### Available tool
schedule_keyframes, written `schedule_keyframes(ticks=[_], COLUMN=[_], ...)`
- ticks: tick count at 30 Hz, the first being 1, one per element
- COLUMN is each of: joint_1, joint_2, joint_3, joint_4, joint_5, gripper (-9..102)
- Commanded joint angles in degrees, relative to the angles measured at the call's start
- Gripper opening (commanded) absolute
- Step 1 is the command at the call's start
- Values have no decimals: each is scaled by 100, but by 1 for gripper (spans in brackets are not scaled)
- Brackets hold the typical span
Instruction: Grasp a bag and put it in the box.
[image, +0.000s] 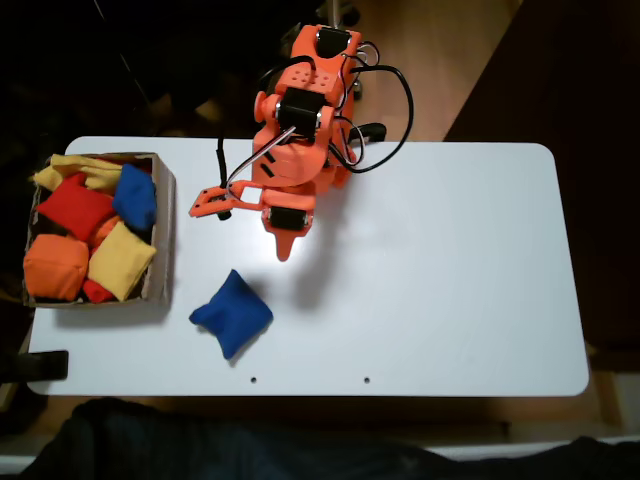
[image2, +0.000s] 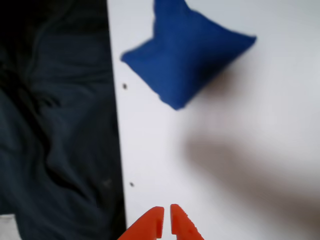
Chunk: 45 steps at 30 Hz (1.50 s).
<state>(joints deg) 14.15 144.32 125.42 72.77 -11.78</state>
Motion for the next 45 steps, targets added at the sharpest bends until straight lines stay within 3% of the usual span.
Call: schedule_keyframes(ticks=[1,19,45], joint_1=[158,747,1072], joint_2=[-167,-2057,-3858], joint_3=[-589,-2399,-3472], joint_4=[26,44,-26], joint_5=[-149,-1213,-5036], gripper=[0,0,1])
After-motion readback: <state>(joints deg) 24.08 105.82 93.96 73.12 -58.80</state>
